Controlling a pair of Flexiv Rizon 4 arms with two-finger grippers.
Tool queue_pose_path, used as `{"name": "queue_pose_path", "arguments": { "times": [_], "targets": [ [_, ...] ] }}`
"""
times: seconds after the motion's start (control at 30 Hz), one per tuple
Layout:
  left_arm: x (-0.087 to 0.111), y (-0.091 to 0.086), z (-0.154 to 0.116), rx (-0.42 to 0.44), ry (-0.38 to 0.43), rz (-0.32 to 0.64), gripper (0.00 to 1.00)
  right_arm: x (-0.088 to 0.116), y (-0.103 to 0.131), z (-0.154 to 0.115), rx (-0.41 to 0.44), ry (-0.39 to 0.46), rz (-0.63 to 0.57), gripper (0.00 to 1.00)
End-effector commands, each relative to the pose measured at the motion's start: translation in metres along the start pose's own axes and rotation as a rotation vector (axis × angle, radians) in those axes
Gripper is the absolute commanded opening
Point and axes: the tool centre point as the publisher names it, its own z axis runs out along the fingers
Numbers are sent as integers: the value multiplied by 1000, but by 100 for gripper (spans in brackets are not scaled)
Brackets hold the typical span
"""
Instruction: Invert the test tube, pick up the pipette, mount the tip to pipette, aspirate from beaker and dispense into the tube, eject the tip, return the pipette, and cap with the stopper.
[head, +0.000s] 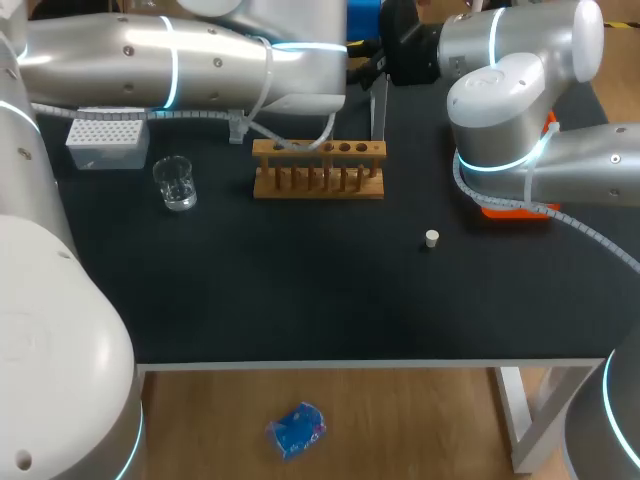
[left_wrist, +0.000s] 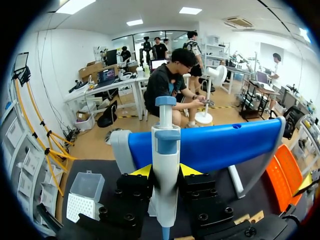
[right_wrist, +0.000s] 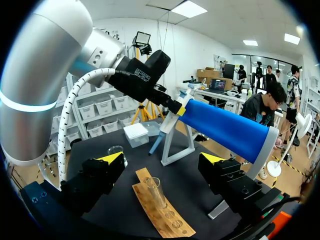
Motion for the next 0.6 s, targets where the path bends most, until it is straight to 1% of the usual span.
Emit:
{"name": "queue_pose_path", "arguments": {
  "times": [0.03,0.6],
  "targets": [
    [1,0,3,-8,-2,-1,0,0,0,0,1,1,0,100],
    [3,3,11,-27,-2,-13,0,0,0,0,1,1,0,100]
  ]
}}
